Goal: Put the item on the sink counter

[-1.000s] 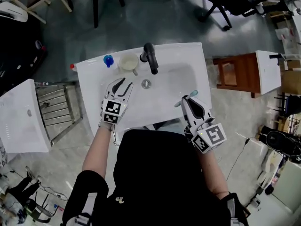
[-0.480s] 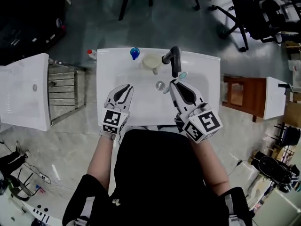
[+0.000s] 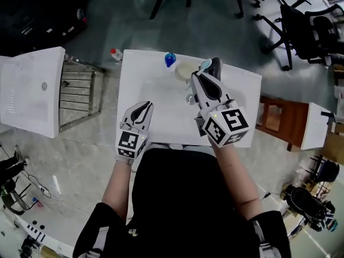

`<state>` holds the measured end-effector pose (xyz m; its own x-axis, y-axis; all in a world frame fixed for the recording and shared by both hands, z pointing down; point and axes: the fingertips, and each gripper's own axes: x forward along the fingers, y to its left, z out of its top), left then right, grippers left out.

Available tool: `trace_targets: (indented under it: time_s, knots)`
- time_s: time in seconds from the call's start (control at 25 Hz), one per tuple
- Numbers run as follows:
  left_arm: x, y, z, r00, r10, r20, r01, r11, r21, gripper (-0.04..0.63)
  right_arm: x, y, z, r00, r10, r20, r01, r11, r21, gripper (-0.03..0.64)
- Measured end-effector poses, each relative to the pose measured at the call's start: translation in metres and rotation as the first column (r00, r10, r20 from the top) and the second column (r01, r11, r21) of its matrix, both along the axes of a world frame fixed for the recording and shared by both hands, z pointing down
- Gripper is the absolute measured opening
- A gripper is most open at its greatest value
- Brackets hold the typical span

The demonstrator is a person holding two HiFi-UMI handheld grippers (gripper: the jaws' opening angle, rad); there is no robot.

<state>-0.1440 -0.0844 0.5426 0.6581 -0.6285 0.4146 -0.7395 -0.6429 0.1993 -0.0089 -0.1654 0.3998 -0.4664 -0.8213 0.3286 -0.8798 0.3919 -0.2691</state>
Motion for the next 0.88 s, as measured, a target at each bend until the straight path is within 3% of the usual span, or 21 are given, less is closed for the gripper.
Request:
trace_targets:
  time_s: [0.24,0.56,0.88]
  knots:
    - [-0.011,0.004,0.005,0.999,-0.033,-0.007,0.033,0.999,-0.026,0.041,-0.007,-0.025,0.021,0.997,0.048,-0.067,-0.051,0.998,-0.034,0.046]
    - [-0.015,0.007,0.015,0.999,-0.041,-0.020,0.040,0.998,-0.056,0.041,0.003,-0.043,0.046,0.979,0.145,-0.144,-0.148,0.989,-0.006,0.047]
    - [-0.015,0.011,0.024,0.999,-0.042,-0.024,0.040,0.996,-0.083,0.041,0.006,-0.050,0.080,0.963,0.153,-0.222,-0.158,0.987,-0.004,0.046]
